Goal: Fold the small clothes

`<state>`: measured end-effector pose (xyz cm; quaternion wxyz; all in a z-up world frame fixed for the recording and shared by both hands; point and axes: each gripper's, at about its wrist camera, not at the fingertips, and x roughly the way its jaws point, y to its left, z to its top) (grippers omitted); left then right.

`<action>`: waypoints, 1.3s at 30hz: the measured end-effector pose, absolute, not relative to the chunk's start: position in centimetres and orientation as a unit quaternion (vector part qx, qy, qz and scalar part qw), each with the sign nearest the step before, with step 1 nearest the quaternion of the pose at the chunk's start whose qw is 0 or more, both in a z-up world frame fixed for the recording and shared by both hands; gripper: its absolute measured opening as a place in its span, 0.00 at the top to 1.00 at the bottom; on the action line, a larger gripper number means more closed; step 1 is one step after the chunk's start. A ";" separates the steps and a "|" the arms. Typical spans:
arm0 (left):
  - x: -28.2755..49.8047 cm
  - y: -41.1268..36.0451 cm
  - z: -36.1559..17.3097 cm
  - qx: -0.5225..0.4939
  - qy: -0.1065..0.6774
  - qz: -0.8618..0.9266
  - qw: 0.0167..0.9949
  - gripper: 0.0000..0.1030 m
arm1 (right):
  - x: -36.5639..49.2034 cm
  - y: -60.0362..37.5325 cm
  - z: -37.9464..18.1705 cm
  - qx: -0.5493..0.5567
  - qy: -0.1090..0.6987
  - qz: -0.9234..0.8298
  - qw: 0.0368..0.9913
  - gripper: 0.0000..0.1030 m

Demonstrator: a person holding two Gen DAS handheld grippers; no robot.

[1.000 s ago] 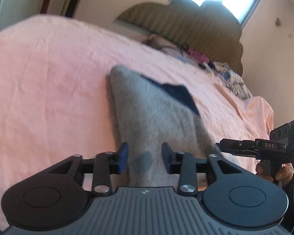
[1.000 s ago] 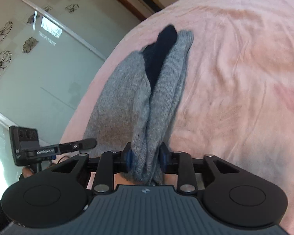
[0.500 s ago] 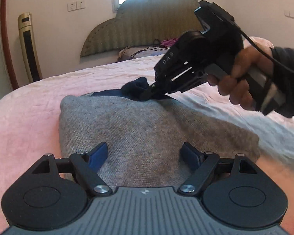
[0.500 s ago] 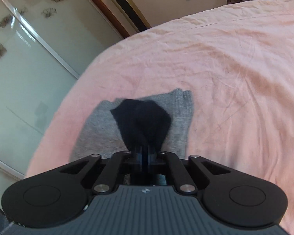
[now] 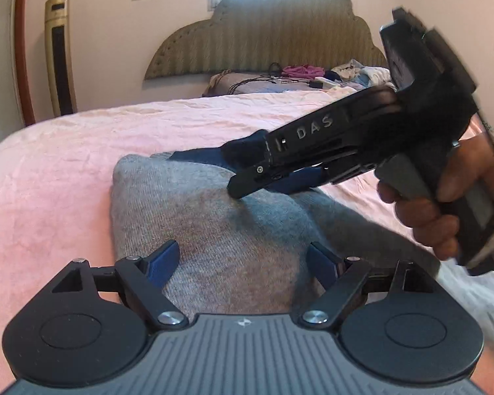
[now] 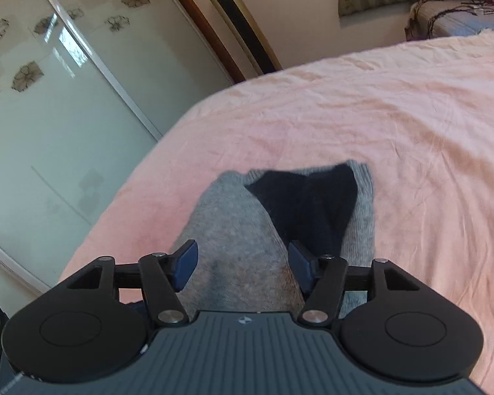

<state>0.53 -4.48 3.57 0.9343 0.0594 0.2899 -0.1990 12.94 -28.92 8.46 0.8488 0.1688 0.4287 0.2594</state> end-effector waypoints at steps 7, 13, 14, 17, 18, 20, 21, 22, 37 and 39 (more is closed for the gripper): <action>0.0 -4.8 3.2 0.063 0.283 -0.190 0.938 0.17 | 10.7 -30.9 9.9 0.197 0.407 0.230 0.862 0.58; -0.1 -5.2 3.2 0.073 0.284 -0.186 0.938 0.17 | 9.5 -29.8 8.0 0.179 0.417 0.264 0.851 0.53; -0.1 -5.2 3.3 0.073 0.284 -0.186 0.938 0.17 | 9.6 -30.3 7.8 0.192 0.414 0.263 0.850 0.57; -0.3 -5.2 3.3 0.072 0.284 -0.185 0.938 0.17 | 9.2 -30.8 9.2 0.219 0.419 0.249 0.846 0.55; -0.3 -5.3 3.2 0.073 0.282 -0.184 0.939 0.16 | 8.5 -30.6 9.8 0.212 0.408 0.258 0.850 0.53; -0.3 -5.5 3.2 0.076 0.281 -0.182 0.939 0.16 | 8.1 -30.3 9.7 0.203 0.409 0.269 0.848 0.44; -0.3 -5.6 3.2 0.079 0.281 -0.179 0.939 0.16 | 8.5 -30.3 8.8 0.201 0.424 0.261 0.844 0.45; -0.4 -5.5 3.2 0.079 0.282 -0.179 0.939 0.16 | 8.7 -30.6 7.9 0.204 0.424 0.262 0.843 0.54; -6.1 -1.8 4.1 0.058 0.298 -0.163 0.939 0.17 | 3.8 -32.8 8.4 0.251 0.421 0.276 0.827 0.54; -7.6 -0.7 4.8 0.041 0.292 -0.152 0.943 0.17 | 2.0 -33.8 9.6 0.241 0.400 0.271 0.842 0.44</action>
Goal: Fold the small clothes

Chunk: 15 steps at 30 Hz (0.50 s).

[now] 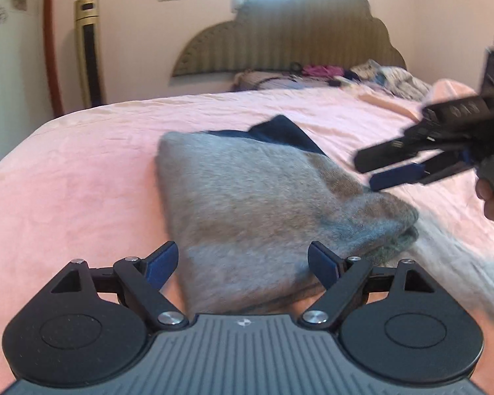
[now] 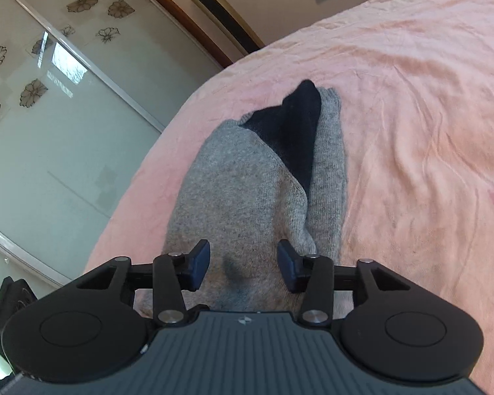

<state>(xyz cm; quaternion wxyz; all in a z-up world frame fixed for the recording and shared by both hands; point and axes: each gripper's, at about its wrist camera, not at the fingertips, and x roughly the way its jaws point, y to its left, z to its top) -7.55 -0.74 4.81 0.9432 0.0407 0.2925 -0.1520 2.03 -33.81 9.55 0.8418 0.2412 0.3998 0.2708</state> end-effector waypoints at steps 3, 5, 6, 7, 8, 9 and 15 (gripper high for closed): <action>-9.9 -0.4 4.9 0.052 0.288 -0.166 0.942 0.16 | -0.1 -35.9 9.8 0.238 0.396 0.246 0.852 0.36; -10.3 -1.0 4.2 0.086 0.289 -0.153 0.941 0.16 | -0.9 -36.8 9.3 0.242 0.408 0.240 0.847 0.36; -10.1 -1.3 3.8 0.098 0.294 -0.139 0.941 0.16 | -1.2 -36.9 8.9 0.239 0.415 0.237 0.845 0.36; -9.7 -1.3 3.5 0.098 0.300 -0.127 0.940 0.16 | -1.3 -36.8 8.6 0.234 0.421 0.236 0.844 0.37; -9.2 -1.0 3.5 0.090 0.305 -0.117 0.941 0.22 | -1.4 -36.6 8.4 0.231 0.425 0.237 0.843 0.39; -9.0 -0.7 3.5 0.081 0.307 -0.111 0.942 0.30 | -1.4 -36.4 8.2 0.227 0.428 0.239 0.841 0.43; -8.2 0.2 3.4 0.095 0.306 -0.080 0.944 0.85 | -0.9 -34.6 7.7 0.181 0.442 0.245 0.843 0.79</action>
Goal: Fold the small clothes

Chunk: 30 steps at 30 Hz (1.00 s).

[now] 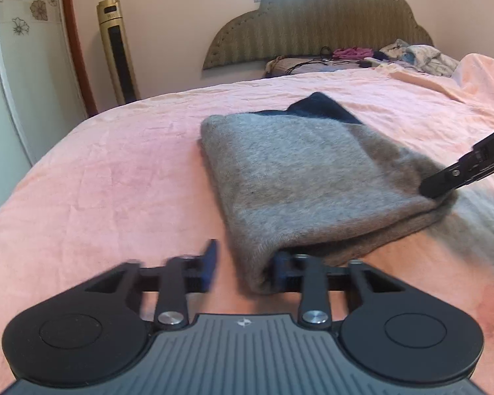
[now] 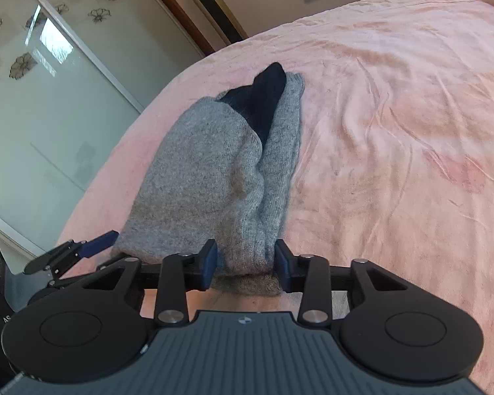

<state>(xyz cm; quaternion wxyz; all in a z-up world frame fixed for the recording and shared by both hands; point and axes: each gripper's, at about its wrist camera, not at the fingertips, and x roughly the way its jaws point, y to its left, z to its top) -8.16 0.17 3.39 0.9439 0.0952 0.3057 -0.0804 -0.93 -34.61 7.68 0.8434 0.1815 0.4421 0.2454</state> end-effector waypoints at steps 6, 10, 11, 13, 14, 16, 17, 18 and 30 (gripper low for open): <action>-8.9 2.0 3.7 0.080 0.317 -0.081 0.941 0.93 | -2.1 -34.5 8.6 0.161 0.436 0.272 0.842 0.84; -9.7 2.7 4.0 0.057 0.323 -0.113 0.938 0.88 | -1.2 -35.3 7.0 0.196 0.456 0.263 0.827 0.72; -9.8 3.7 4.6 0.015 0.335 -0.143 0.931 0.83 | -1.2 -35.7 7.3 0.214 0.458 0.267 0.820 0.55; -9.5 5.8 5.0 -0.076 0.352 -0.177 0.916 0.60 | -1.5 -36.9 8.0 0.247 0.434 0.282 0.819 0.14; -9.1 6.8 5.0 -0.118 0.359 -0.183 0.908 0.32 | -1.5 -37.6 8.3 0.259 0.422 0.284 0.821 0.05; -7.6 8.4 4.3 -0.210 0.375 -0.190 0.883 0.19 | -0.5 -39.0 7.9 0.300 0.426 0.284 0.805 0.11; -6.6 8.9 3.7 -0.250 0.390 -0.196 0.864 0.19 | 0.2 -39.4 7.2 0.322 0.436 0.287 0.789 0.14; -5.7 9.0 3.1 -0.279 0.402 -0.201 0.848 0.20 | 0.9 -39.5 6.5 0.339 0.449 0.296 0.772 0.18; -6.0 6.6 4.4 -0.237 0.412 -0.215 0.853 0.89 | 0.6 -35.3 6.5 0.250 0.486 0.349 0.761 0.81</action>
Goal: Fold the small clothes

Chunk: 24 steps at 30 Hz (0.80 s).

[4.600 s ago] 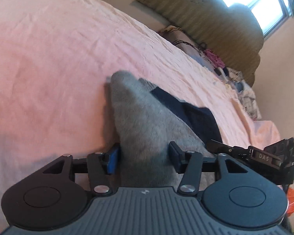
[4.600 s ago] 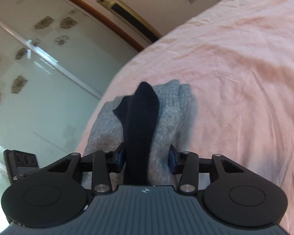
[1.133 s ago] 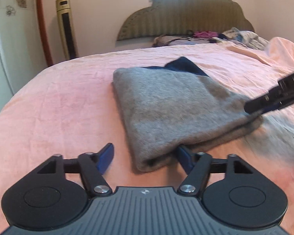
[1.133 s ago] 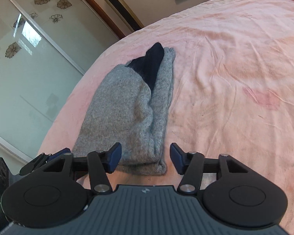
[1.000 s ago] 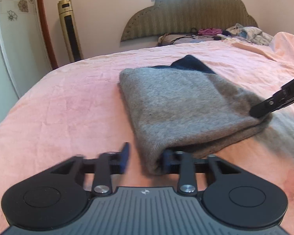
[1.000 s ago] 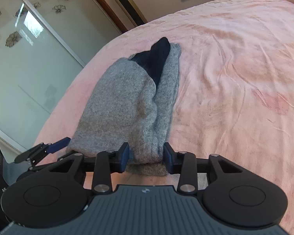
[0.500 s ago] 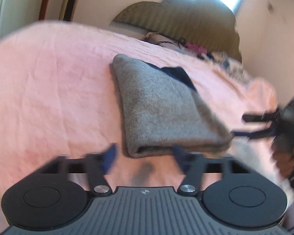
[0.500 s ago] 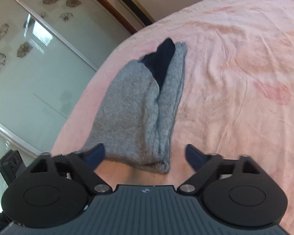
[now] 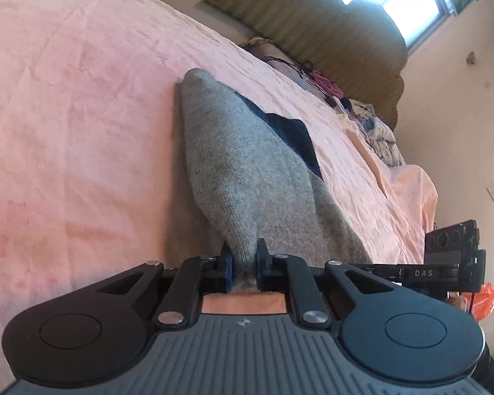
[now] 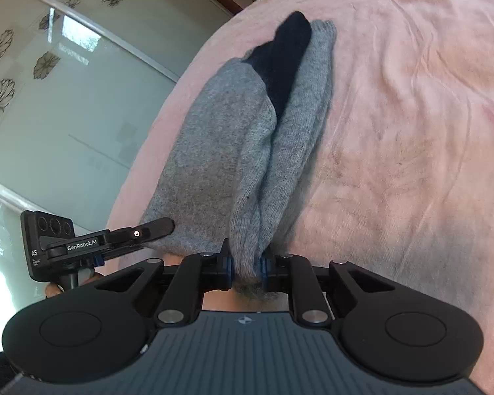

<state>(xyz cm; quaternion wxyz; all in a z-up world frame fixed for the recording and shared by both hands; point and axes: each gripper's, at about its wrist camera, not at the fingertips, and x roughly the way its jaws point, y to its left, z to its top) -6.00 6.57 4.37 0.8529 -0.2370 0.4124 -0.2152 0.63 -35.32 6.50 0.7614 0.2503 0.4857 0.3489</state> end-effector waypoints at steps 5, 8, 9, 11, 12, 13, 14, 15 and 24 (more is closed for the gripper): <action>-7.6 6.8 3.1 -0.187 0.413 -0.208 0.867 0.81 | -1.6 -36.4 5.2 0.268 0.490 0.342 0.756 0.80; -8.0 7.3 6.1 -0.158 0.363 -0.197 0.897 0.55 | -1.0 -37.9 6.5 0.289 0.459 0.326 0.774 0.42; -7.9 7.1 7.2 -0.145 0.331 -0.189 0.913 0.37 | -0.6 -38.4 7.2 0.295 0.439 0.320 0.786 0.28; -6.9 5.4 9.0 -0.099 0.273 -0.172 0.941 0.28 | 1.5 -38.9 8.6 0.293 0.407 0.297 0.813 0.14; -6.0 4.3 9.5 -0.080 0.258 -0.173 0.947 0.28 | 3.0 -38.8 9.1 0.293 0.399 0.281 0.822 0.21; -5.0 3.3 9.7 -0.069 0.251 -0.180 0.949 0.28 | 4.7 -38.4 9.4 0.301 0.394 0.272 0.824 0.24; -3.6 2.1 9.5 -0.059 0.251 -0.190 0.948 0.28 | 6.2 -38.0 9.6 0.312 0.389 0.276 0.822 0.27; -2.2 0.6 8.9 -0.037 0.256 -0.194 0.946 0.28 | 7.7 -37.3 9.9 0.319 0.384 0.288 0.817 0.28; 4.0 -5.5 3.7 0.080 0.310 -0.168 0.932 0.23 | 15.0 -30.4 7.3 0.223 0.433 0.257 0.835 0.39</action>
